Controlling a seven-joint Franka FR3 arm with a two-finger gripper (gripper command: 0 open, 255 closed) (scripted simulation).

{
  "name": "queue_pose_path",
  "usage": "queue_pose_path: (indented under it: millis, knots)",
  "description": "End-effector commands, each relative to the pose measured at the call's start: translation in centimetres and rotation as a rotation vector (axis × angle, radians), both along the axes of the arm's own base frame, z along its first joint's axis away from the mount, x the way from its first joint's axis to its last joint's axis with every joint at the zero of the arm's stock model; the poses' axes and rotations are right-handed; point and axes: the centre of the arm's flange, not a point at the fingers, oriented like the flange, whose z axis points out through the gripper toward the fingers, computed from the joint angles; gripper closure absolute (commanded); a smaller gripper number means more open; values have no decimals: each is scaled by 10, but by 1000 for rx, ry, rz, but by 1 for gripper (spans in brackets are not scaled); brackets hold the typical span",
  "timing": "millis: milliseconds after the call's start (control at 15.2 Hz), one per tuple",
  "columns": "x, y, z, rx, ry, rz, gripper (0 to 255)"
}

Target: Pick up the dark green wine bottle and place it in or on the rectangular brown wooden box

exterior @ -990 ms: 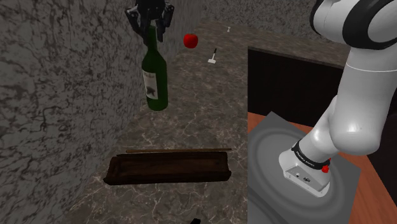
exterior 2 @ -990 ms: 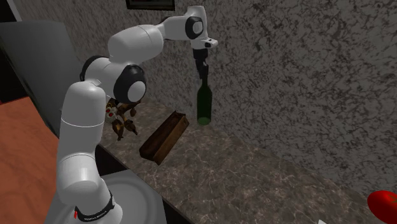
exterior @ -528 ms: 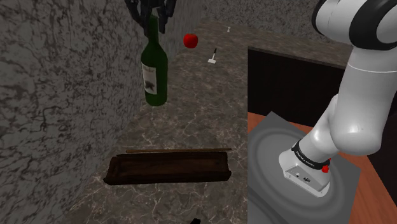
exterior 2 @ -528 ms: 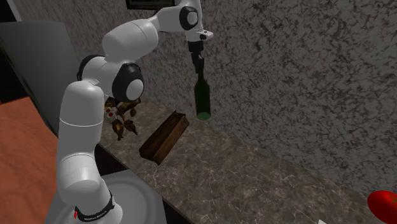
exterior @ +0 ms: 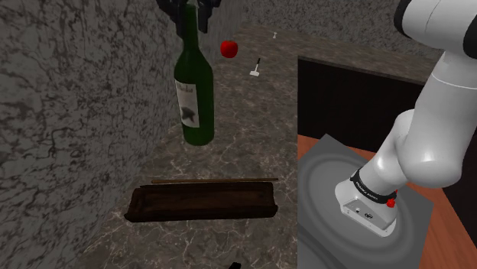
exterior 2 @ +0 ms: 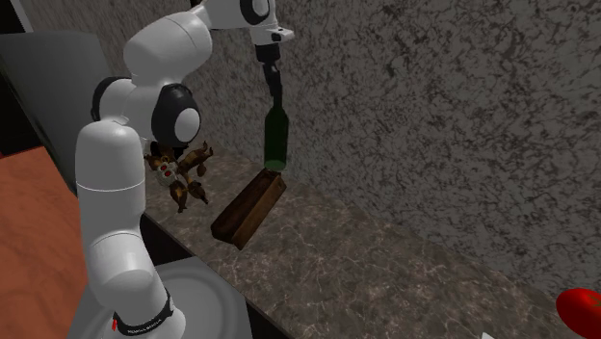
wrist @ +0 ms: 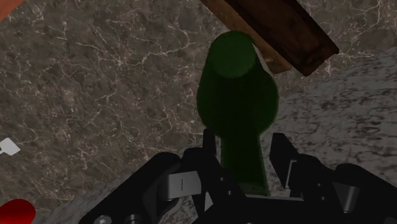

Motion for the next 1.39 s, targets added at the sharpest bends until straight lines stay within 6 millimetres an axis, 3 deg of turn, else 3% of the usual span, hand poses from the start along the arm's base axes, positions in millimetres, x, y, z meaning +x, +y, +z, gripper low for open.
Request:
queue_pose_path:
  millis: [0, 528, 1320]
  knots:
    - [-23, 7, 15, -1, 0, 0, 255]
    - [-114, 41, 70, -1, 0, 0, 255]
    - [-114, 41, 6, -1, 0, 0, 255]
